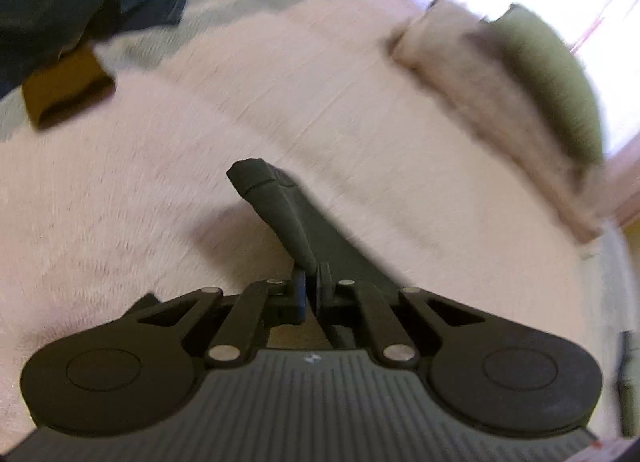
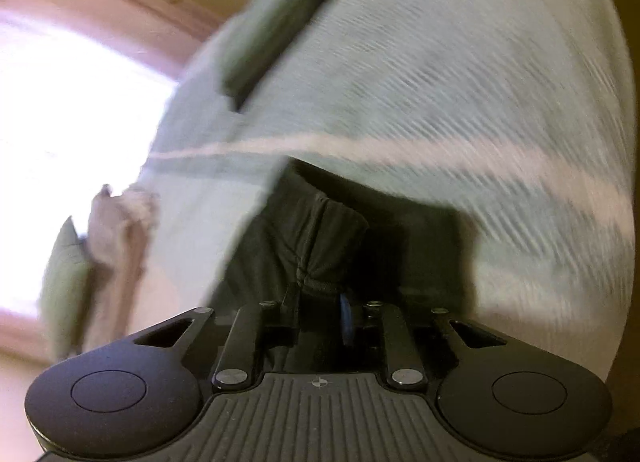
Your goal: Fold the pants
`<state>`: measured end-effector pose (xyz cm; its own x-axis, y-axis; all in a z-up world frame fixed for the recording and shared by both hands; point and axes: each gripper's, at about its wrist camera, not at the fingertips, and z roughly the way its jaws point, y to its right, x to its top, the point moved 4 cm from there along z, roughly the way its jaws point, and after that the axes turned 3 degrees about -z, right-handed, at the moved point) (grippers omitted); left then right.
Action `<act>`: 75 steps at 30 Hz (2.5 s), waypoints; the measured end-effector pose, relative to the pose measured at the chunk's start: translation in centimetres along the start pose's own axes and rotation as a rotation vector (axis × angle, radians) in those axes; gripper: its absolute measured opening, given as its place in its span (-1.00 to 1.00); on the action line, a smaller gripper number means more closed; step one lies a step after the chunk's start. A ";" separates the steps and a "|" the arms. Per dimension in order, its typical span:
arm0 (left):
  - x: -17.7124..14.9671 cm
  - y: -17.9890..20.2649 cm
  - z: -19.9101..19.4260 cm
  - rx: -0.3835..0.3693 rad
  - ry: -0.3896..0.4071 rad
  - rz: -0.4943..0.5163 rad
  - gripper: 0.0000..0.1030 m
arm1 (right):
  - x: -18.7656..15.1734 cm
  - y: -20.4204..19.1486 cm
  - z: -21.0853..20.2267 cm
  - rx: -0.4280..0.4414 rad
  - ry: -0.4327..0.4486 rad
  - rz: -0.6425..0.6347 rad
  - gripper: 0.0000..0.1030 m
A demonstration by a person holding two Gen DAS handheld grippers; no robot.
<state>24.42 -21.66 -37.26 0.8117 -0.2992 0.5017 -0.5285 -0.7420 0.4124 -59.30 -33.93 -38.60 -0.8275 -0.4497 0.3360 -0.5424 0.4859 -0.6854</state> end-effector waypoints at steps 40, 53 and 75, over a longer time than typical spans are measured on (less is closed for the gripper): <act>-10.5 -9.4 -8.4 0.075 -0.042 -0.010 -0.92 | 1.6 0.7 -2.1 -0.155 -0.130 -0.117 -0.69; -11.8 -9.4 -6.2 0.193 -0.050 0.055 -0.91 | -0.2 4.1 -2.0 -0.143 -0.107 -0.059 -0.69; -16.3 13.1 -2.9 0.034 -0.186 0.684 -0.39 | 2.8 -5.2 0.9 -0.234 -0.146 -0.682 0.15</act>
<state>3.56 -24.74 -37.85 0.3307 -0.8002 0.5003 -0.9295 -0.3680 0.0259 -58.64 -38.38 -34.67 -0.2760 -0.7964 0.5381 -0.9601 0.2022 -0.1931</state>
